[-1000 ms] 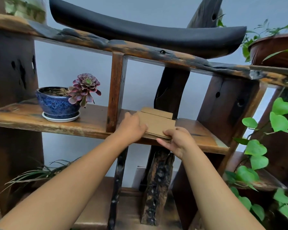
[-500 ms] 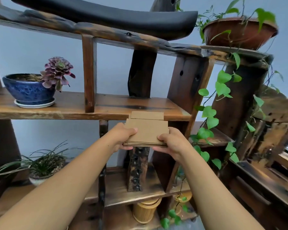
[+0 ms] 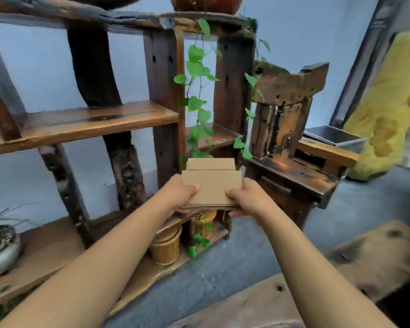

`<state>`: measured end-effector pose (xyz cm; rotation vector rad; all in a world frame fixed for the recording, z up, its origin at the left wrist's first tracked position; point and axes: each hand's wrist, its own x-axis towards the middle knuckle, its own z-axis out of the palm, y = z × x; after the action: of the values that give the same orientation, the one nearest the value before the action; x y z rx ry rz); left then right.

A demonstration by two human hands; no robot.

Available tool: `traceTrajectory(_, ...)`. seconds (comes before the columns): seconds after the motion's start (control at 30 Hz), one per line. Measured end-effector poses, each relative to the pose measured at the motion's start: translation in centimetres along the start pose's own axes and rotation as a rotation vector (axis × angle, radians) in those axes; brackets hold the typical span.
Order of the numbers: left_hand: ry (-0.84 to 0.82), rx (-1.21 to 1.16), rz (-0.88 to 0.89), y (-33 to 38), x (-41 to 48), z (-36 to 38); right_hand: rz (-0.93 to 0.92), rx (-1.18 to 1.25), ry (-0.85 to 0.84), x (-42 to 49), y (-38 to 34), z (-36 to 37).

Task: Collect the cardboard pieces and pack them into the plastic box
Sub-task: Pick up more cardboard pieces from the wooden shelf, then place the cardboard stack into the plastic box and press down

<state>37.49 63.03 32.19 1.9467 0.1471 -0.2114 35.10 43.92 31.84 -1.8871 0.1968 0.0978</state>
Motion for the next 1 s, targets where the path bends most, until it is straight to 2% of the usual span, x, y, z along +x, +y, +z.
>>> traceTrajectory(0.23,-0.354,0.144,0.114,1.2,-3.0,17.1,0.2,-0.021,0.36,-8.9,9.4,-12.4)
traceTrajectory(0.5,-0.811,0.28,0.295,3.3,-9.3,33.1,0.45,0.099,0.762,-20.0,18.8,-21.7)
traceTrajectory(0.8,-1.184,0.413,0.494,4.2,-15.4,44.9,0.734,0.122,1.099,-29.4,24.8,-24.4)
traceTrajectory(0.87,-1.312,0.466,0.521,3.6,-17.2,47.3,0.813,0.162,1.189,-32.0,25.9,-24.1)
traceTrajectory(1.0,-1.465,0.507,0.5,2.1,-20.7,50.3,0.89,0.184,1.316,-37.1,27.3,-22.2)
